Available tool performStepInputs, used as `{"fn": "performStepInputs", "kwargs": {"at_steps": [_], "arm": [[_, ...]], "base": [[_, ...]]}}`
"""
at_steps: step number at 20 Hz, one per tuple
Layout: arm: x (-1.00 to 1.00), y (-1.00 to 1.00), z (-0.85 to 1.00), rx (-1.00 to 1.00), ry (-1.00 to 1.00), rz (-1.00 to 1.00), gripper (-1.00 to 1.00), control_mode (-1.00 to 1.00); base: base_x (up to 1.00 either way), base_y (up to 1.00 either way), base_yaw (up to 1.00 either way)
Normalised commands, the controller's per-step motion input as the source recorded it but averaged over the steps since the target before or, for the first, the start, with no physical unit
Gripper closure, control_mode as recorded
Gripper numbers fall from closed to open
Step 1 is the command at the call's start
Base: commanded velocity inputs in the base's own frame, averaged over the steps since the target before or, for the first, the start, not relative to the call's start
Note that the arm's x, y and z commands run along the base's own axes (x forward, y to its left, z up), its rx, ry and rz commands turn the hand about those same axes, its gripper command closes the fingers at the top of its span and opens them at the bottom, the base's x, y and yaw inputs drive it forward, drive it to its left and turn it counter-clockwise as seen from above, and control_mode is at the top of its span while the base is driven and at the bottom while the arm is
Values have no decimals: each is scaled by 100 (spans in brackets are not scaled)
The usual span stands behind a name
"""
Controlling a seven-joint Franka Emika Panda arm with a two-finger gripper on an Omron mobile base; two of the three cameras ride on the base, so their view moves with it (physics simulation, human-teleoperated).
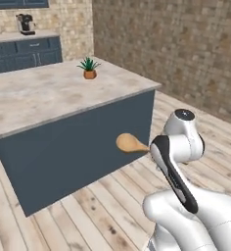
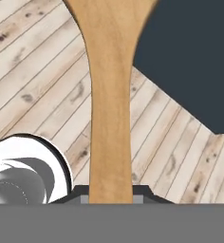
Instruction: Organize the utensils by type. Pick up the wooden spoons from the counter and place them in the open cabinet. Then pick up the metallic utensils from the counter and place them in the open drawer.
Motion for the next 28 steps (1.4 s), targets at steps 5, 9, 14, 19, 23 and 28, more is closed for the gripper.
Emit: {"fn": "performStepInputs", "kwargs": {"at_steps": [5, 9, 14, 19, 23, 28], "arm": [[0, 0, 0, 0, 0, 0, 100, 100], [0, 0, 0, 0, 0, 0, 100, 100], [0, 0, 0, 0, 0, 0, 100, 100], [0, 0, 0, 0, 0, 0, 100, 100], [0, 0, 0, 0, 0, 0, 100, 100], [0, 0, 0, 0, 0, 0, 100, 100]], "base": [[53, 0, 26], [65, 7, 19], [60, 24, 11], [37, 82, 0], [32, 99, 0], [30, 100, 0]]}}
